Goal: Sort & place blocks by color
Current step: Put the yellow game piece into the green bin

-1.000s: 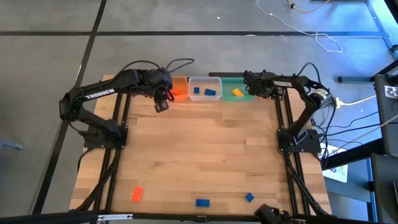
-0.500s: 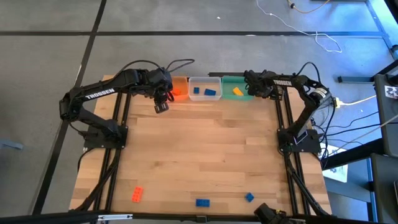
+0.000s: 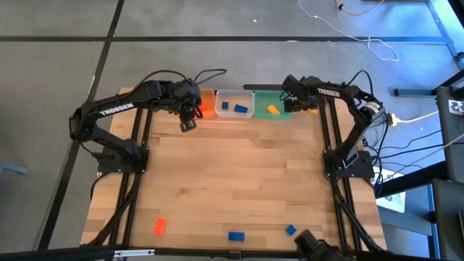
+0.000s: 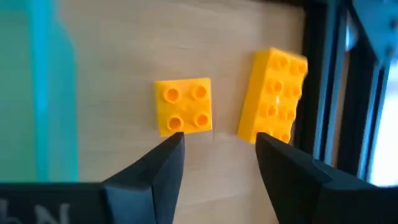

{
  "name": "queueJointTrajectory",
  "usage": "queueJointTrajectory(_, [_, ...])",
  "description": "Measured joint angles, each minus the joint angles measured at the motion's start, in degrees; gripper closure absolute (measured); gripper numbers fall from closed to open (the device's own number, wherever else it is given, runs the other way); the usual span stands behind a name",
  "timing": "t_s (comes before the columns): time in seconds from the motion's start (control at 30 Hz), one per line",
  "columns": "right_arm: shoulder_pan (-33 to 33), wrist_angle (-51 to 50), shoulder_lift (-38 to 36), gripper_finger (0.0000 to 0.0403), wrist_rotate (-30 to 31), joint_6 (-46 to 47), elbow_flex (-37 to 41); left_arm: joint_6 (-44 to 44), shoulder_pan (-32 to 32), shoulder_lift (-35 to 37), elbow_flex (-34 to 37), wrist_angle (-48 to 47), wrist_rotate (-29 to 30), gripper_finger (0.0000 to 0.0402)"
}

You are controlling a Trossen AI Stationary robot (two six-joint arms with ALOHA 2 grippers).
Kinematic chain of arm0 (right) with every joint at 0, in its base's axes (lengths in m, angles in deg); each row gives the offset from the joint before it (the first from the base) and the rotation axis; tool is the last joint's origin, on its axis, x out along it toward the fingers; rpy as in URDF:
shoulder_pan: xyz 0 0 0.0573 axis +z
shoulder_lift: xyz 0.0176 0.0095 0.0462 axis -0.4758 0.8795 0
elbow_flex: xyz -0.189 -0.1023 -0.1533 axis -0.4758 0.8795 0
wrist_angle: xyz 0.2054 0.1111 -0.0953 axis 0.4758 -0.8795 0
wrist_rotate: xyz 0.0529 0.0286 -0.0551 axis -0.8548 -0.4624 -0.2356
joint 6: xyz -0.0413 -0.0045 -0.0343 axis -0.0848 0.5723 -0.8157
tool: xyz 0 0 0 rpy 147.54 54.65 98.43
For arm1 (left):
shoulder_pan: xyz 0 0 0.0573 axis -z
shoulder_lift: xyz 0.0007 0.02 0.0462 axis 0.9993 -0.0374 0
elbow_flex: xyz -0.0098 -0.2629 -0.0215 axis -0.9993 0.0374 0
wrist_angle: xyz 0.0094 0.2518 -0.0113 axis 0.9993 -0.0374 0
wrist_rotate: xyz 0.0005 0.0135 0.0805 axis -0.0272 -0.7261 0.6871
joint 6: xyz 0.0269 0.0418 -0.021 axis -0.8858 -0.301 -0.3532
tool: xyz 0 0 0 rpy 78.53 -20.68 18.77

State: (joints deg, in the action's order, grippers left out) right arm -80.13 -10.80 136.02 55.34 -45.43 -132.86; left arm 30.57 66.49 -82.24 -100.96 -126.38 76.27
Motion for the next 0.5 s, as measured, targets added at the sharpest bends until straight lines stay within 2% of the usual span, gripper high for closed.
queueJointTrajectory(0.1, [-0.7, 1.9, 0.0, 0.0203, 0.0, -7.4, -0.4, 0.0, 0.0, 0.0, 0.0, 0.0, 0.0, 0.0250])
queueJointTrajectory(0.3, [-3.7, 9.6, 0.0, 0.0203, -0.5, -8.6, -0.2, 0.0, 0.0, 0.0, 0.0, 0.0, 0.0, 0.0250])
queueJointTrajectory(0.5, [-7.3, 9.9, 0.0, 0.0203, -10.0, -3.5, -0.2, 0.1, 0.0, 0.0, 0.0, 0.0, 0.0, 0.0250])
